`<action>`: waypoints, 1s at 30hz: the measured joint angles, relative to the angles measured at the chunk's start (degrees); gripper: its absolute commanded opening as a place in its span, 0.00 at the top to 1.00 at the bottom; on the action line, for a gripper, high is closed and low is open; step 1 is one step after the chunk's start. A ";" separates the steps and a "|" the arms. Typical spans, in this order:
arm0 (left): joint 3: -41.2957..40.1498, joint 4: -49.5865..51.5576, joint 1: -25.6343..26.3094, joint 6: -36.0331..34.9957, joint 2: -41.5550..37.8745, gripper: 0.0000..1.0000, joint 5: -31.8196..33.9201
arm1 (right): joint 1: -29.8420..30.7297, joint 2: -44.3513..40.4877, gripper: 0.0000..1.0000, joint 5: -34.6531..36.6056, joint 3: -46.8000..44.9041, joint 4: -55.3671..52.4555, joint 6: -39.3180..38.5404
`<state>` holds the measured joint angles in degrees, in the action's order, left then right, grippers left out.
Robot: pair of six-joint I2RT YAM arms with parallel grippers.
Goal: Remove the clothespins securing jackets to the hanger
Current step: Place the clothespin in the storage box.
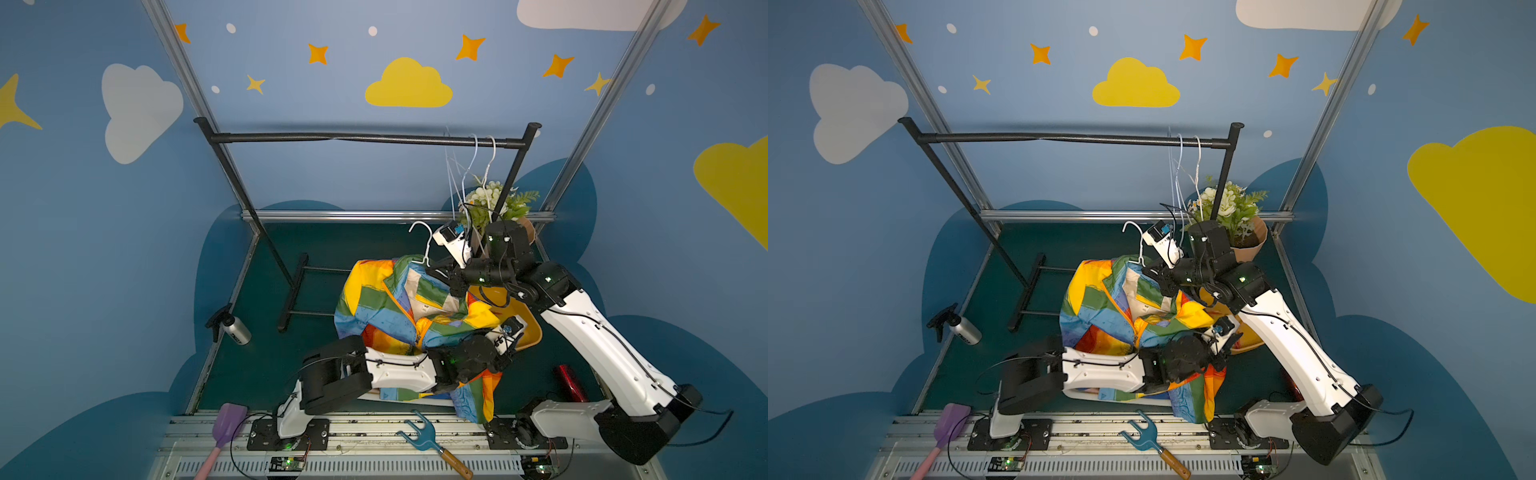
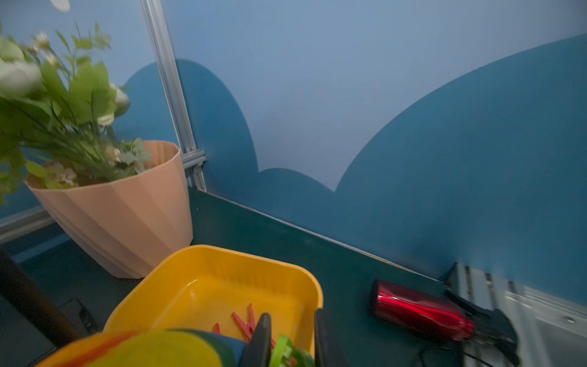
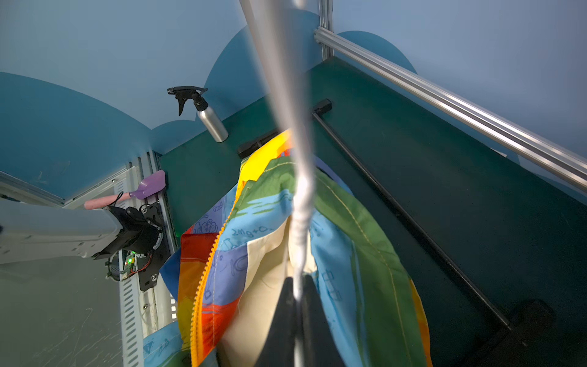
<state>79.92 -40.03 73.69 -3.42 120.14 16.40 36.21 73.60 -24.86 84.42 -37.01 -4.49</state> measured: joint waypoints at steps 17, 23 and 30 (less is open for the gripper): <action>21.88 18.58 -2.89 4.70 16.81 0.53 -1.86 | 0.79 -2.40 1.00 1.64 -0.94 -0.50 -0.33; 20.28 20.24 -2.34 3.74 15.39 0.29 0.79 | 0.81 -2.75 1.00 1.09 -1.09 -0.50 0.20; 15.82 20.55 0.07 2.82 8.52 0.20 3.50 | 1.03 -3.82 1.00 0.81 -0.76 -0.35 0.50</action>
<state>95.74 -19.49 73.76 -0.60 128.66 19.90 37.23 69.78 -24.05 83.66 -37.36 -3.99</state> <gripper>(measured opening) 0.788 0.054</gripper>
